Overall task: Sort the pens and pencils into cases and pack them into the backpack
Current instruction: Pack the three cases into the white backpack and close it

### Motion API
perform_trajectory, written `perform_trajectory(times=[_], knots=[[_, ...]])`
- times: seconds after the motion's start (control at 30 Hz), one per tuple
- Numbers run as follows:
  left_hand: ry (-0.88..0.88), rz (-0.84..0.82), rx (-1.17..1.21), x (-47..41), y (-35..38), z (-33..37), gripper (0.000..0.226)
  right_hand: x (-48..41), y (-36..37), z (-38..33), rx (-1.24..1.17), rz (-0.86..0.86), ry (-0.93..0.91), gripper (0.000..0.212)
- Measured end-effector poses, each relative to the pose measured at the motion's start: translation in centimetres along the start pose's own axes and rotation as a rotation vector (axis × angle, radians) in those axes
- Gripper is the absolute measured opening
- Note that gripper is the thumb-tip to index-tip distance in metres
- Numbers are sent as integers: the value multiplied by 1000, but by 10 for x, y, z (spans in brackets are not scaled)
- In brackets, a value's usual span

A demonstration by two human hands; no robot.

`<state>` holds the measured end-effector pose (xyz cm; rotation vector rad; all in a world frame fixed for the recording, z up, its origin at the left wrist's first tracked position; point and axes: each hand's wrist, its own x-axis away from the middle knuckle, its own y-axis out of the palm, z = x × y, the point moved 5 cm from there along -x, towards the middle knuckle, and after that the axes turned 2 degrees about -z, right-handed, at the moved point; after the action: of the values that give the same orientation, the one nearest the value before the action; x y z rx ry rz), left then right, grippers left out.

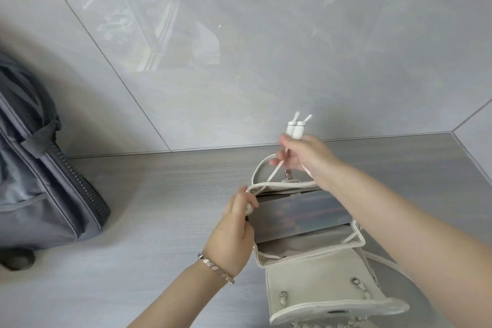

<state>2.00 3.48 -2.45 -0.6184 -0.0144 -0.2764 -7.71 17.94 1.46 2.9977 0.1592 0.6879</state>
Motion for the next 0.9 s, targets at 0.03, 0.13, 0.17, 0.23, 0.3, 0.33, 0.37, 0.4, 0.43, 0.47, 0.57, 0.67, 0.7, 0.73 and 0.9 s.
perform_trajectory(times=[0.03, 0.13, 0.17, 0.23, 0.3, 0.33, 0.37, 0.4, 0.43, 0.47, 0.57, 0.67, 0.7, 0.73, 0.9], knots=[[-1, 20, 15, 2, -2, 2, 69, 8, -2, -2, -108, 27, -47, 26], [21, 53, -4, 2, -9, 18, 68, 34, 0, -17, -282, 78, -173, 36], [53, 68, -72, 1, -12, 26, 62, 41, 2, -24, -316, 82, -224, 36], [114, 111, -236, -2, -19, 36, 58, 54, 7, -40, -362, 58, -329, 35], [207, 222, -311, -4, -32, 44, 49, 66, 10, -52, -417, 2, -440, 34], [278, 290, -346, -5, -39, 46, 43, 69, 10, -55, -448, -33, -481, 31], [356, 346, -388, -6, -42, 46, 38, 71, 11, -54, -473, -61, -502, 31], [435, 379, -427, -6, -41, 40, 36, 71, 11, -49, -483, -80, -506, 33], [494, 383, -467, -8, -37, 31, 34, 67, 12, -41, -481, -91, -495, 35], [525, 361, -501, -9, -30, 20, 33, 64, 12, -30, -473, -94, -474, 38], [555, 238, -605, -9, -3, -18, 30, 55, 7, 12, -476, -28, -351, 43], [673, 108, -698, 2, 13, -39, 29, 55, -1, 48, -488, 51, -224, 37], [705, 81, -698, 3, 14, -40, 31, 57, -3, 55, -484, 62, -206, 37], [722, 53, -681, 1, 10, -36, 33, 59, -4, 58, -477, 71, -200, 37], [777, -155, -731, -38, 6, 4, 34, 64, -2, 58, -445, 90, -233, 38]])
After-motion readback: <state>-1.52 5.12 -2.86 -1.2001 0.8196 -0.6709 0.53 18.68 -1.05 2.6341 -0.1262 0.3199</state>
